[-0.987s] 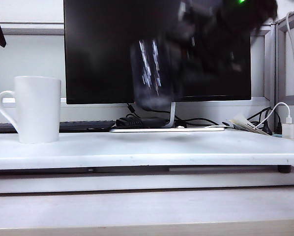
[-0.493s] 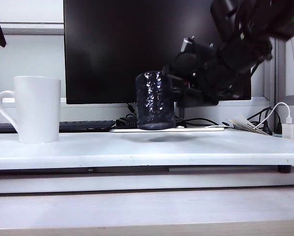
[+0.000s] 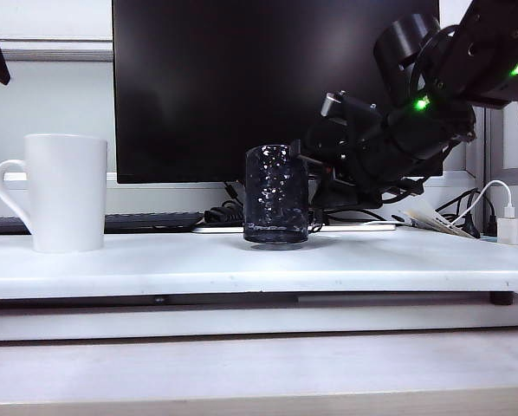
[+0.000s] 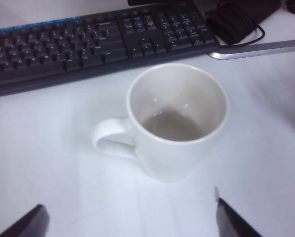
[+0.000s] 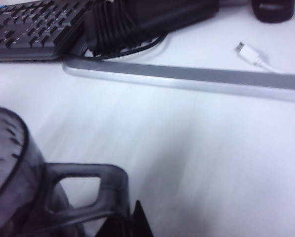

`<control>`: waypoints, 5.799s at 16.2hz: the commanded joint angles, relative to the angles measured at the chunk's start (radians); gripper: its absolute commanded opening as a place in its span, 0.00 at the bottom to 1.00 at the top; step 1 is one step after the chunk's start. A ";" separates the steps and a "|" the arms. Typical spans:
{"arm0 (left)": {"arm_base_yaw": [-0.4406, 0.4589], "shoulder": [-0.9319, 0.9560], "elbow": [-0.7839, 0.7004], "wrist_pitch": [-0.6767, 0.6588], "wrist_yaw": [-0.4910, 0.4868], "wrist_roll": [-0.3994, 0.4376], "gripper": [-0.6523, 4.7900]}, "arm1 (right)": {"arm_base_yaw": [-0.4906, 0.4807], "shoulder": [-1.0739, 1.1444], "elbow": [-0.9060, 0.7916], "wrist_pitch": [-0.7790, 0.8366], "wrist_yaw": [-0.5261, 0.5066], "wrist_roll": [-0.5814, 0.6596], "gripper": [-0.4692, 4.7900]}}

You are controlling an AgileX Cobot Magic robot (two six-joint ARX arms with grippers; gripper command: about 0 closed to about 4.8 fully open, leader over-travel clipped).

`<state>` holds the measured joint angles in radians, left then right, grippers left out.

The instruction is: Carefully pick up the black cup and pour some water from the black cup into the white cup.

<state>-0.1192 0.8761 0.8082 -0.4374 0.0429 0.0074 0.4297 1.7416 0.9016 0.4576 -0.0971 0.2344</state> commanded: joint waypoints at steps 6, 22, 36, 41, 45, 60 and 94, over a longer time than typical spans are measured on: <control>0.001 -0.002 0.001 0.028 0.002 0.005 1.00 | -0.012 -0.001 0.002 0.202 -0.018 -0.085 0.08; 0.001 -0.001 0.000 0.027 -0.002 0.048 1.00 | -0.012 0.111 -0.001 0.312 -0.021 -0.235 0.08; 0.001 -0.001 0.000 0.027 -0.002 0.048 1.00 | -0.012 0.161 -0.017 0.300 -0.021 -0.175 0.22; 0.001 -0.001 0.000 0.027 -0.002 0.048 1.00 | -0.012 0.158 -0.017 0.303 -0.038 -0.175 0.55; 0.001 -0.001 0.000 0.027 -0.002 0.048 1.00 | -0.012 0.129 -0.017 0.302 -0.038 -0.175 0.60; 0.001 -0.386 0.003 0.027 -0.002 0.003 1.00 | -0.012 -0.721 -0.017 -0.309 -0.072 -0.197 0.59; 0.002 -0.763 -0.703 0.122 -0.037 -0.330 0.11 | -0.031 -1.665 -0.897 -0.605 0.275 -0.095 0.09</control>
<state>-0.1192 0.1135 0.1123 -0.3359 0.0448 -0.3233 0.3988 0.0776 0.0116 -0.1276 0.1734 0.1303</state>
